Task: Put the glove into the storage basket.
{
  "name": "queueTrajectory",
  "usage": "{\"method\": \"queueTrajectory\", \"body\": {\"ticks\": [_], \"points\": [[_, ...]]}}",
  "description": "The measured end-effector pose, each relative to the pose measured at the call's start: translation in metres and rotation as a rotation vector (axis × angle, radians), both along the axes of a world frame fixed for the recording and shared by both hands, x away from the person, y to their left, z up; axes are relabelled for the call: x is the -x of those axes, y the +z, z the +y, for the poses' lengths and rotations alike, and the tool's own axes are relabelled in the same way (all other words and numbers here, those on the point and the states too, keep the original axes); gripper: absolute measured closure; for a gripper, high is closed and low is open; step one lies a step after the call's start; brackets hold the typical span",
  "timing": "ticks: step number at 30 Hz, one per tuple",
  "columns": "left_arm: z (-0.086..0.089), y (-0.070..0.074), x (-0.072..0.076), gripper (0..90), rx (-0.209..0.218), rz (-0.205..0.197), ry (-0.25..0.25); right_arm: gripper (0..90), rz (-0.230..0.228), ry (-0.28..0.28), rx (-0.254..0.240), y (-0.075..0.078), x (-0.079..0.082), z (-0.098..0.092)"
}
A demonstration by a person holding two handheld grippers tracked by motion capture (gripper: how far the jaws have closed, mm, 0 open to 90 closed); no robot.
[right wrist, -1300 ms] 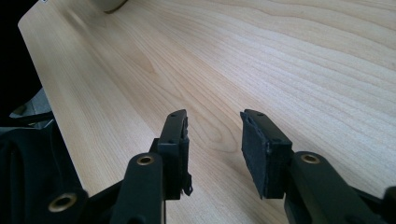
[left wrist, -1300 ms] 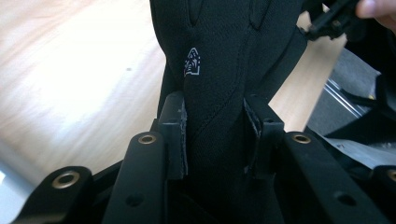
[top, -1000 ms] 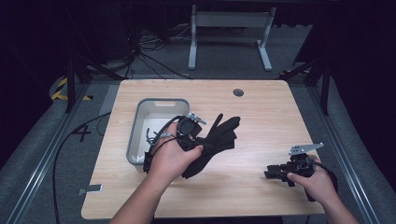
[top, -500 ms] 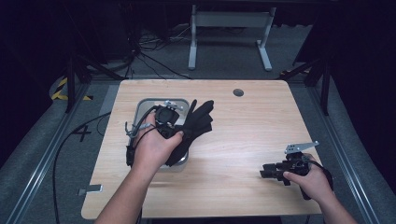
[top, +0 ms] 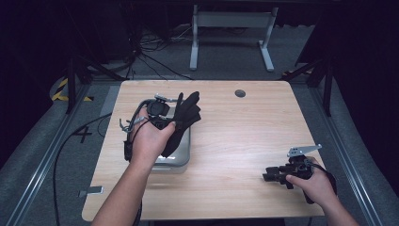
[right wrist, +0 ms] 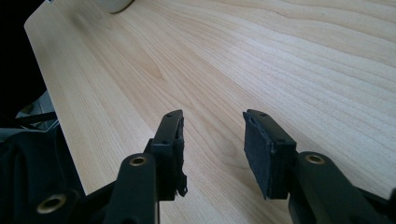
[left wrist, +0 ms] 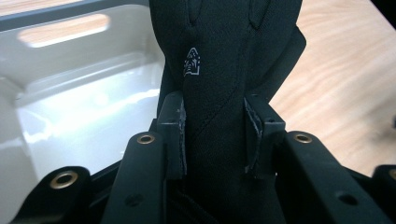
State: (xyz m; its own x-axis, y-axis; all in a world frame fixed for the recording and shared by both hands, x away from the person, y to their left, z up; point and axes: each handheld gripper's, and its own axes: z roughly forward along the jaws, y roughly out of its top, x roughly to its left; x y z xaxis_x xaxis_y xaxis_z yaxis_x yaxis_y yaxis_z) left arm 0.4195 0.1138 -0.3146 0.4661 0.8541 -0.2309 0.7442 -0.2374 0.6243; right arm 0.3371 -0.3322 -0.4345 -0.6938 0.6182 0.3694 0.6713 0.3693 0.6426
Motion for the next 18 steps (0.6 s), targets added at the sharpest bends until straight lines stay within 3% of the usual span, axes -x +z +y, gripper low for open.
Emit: {"method": "queueTrajectory", "body": {"ticks": [8,18], "points": [[0.014,-0.015,-0.013,63.9,0.002,0.027,0.093,58.0,0.001,-0.008,-0.004,-0.001,0.002,-0.002],[0.018,-0.045,-0.025,63.6,-0.016,0.097,0.147,57.6,-0.006,-0.006,-0.001,-0.001,0.003,0.0]]}}
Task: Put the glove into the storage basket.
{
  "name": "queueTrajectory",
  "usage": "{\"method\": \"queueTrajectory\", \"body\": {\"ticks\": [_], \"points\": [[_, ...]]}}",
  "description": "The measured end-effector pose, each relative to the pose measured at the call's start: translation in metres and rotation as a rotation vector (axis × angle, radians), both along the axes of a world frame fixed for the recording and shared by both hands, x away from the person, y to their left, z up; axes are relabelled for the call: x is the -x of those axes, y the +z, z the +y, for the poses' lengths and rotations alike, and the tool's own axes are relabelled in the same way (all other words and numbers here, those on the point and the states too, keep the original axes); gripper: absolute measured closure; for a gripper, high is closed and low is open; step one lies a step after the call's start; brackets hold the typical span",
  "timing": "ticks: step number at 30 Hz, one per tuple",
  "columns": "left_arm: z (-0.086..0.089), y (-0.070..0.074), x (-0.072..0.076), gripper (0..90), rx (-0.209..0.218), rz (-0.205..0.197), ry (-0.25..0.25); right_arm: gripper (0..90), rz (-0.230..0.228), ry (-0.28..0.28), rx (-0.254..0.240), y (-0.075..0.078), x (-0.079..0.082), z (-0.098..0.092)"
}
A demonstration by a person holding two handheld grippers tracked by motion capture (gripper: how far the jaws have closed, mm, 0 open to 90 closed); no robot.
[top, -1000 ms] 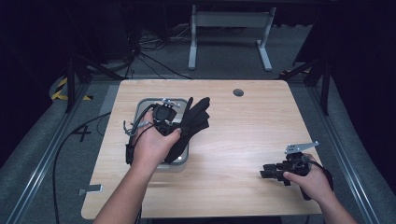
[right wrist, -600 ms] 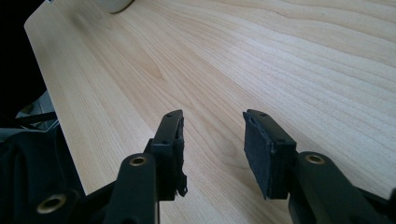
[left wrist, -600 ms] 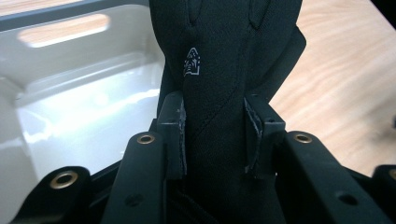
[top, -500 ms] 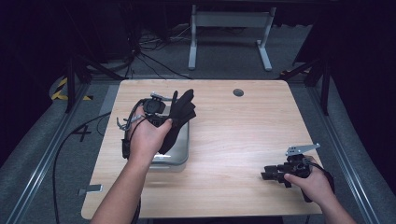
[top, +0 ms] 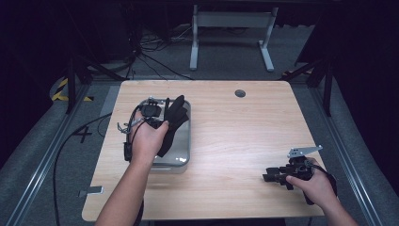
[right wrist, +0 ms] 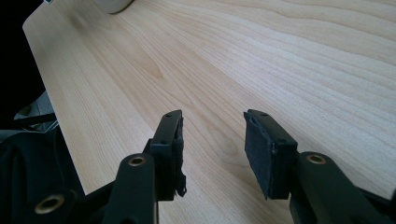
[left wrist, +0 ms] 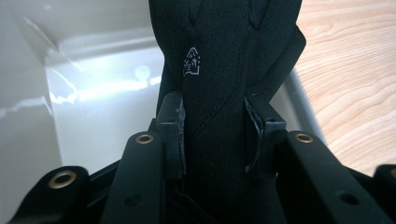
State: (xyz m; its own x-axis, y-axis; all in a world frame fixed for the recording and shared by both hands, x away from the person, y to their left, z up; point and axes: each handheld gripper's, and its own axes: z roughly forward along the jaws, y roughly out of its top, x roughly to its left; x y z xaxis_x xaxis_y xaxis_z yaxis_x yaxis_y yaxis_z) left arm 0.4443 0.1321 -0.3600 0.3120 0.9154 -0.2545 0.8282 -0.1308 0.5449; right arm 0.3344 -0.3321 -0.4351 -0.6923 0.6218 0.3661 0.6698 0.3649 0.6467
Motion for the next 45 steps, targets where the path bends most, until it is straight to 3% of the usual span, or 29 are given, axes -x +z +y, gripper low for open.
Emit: {"method": "queueTrajectory", "body": {"ticks": [6,14,23,26,28,29,37,42,45], "points": [[0.0,-0.017,-0.003,63.0,-0.018,0.04,-0.001,57.4,0.0,-0.007,-0.005,0.001,0.0,-0.001],[-0.003,-0.029,-0.011,62.4,-0.048,0.099,-0.002,57.1,0.001,0.0,-0.006,0.0,0.0,0.0],[0.002,-0.042,-0.02,59.3,-0.044,0.171,0.034,56.9,0.005,-0.005,-0.013,0.0,0.0,-0.001],[0.004,-0.042,-0.02,52.5,-0.03,0.145,0.04,56.9,0.005,-0.005,-0.013,0.001,0.0,-0.001],[0.004,-0.041,-0.02,39.5,-0.029,0.125,0.032,56.8,0.001,-0.005,-0.014,0.001,0.0,-0.001],[0.005,-0.039,-0.019,37.3,-0.025,0.119,0.024,56.7,0.001,-0.004,-0.017,0.001,0.0,-0.001],[0.007,-0.017,0.001,35.5,0.008,0.005,-0.041,55.2,-0.019,-0.008,-0.023,0.003,-0.005,-0.001],[0.01,-0.002,0.021,36.7,0.023,-0.063,-0.109,54.1,-0.035,-0.006,-0.02,0.006,-0.01,-0.001],[0.011,0.005,0.033,36.4,0.055,-0.095,-0.152,53.9,-0.039,-0.015,-0.022,0.006,-0.011,-0.002]]}}
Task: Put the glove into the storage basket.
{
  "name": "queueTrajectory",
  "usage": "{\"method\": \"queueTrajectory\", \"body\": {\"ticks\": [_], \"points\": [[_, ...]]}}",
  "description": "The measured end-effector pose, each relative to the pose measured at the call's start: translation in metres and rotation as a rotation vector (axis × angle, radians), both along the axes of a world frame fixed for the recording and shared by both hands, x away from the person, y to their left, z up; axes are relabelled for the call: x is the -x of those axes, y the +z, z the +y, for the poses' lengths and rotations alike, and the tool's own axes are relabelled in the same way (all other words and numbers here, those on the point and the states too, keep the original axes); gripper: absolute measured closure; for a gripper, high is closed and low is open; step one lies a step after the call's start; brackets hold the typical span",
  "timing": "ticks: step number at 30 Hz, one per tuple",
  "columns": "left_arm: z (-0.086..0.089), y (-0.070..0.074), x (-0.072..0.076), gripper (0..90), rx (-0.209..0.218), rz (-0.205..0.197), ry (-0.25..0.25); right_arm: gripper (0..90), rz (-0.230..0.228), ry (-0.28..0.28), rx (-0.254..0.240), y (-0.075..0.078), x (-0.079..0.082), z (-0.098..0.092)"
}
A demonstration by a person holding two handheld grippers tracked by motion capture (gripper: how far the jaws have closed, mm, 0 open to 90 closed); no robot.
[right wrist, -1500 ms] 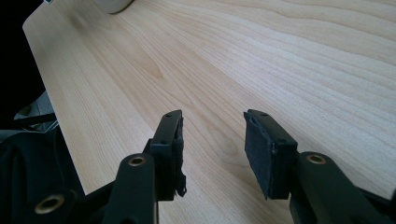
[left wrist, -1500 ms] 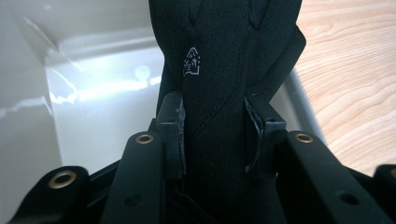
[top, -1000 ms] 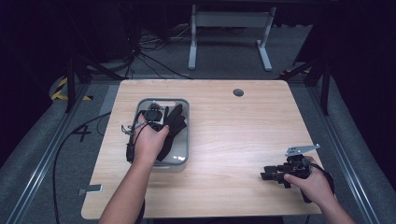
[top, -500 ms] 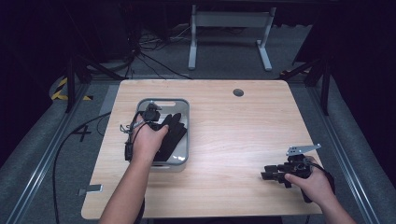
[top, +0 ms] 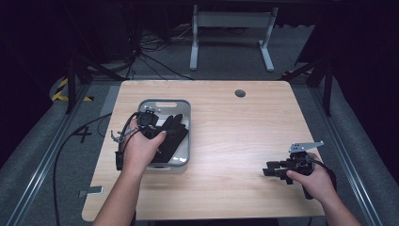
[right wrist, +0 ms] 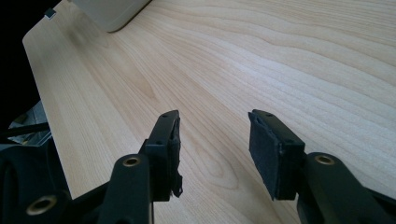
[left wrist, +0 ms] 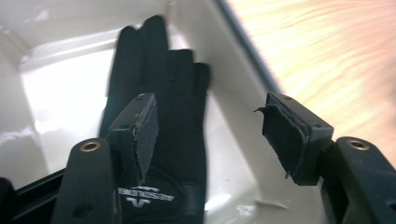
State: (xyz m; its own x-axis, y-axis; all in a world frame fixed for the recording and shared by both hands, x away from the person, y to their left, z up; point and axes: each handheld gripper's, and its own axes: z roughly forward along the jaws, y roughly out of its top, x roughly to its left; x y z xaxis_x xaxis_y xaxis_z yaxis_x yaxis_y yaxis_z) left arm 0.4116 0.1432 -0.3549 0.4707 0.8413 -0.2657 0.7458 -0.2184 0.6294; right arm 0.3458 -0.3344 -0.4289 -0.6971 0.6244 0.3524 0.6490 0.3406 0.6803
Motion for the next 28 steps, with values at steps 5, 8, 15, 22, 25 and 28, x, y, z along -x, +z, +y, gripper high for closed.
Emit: {"method": "queueTrajectory", "body": {"ticks": [5,8,15,22,25,28], "points": [[-0.004,0.008,0.02,36.1,-0.008,-0.039,-0.051,53.5,-0.001,-0.014,0.004,0.0,0.0,-0.002],[-0.007,0.011,0.038,36.2,0.004,-0.062,-0.085,52.5,-0.017,-0.022,0.007,0.0,0.0,-0.005],[-0.011,0.012,0.073,36.4,0.066,-0.107,-0.142,52.0,-0.029,-0.042,0.014,-0.001,-0.002,-0.012],[-0.01,0.015,0.084,36.0,0.053,-0.129,-0.155,51.9,-0.034,-0.053,0.014,-0.003,-0.002,-0.014],[-0.008,0.013,0.084,35.9,0.057,-0.123,-0.151,51.8,-0.031,-0.05,0.013,-0.003,-0.002,-0.014],[-0.006,0.014,0.085,35.5,0.06,-0.126,-0.146,51.8,-0.034,-0.05,0.017,-0.004,-0.003,-0.013]]}}
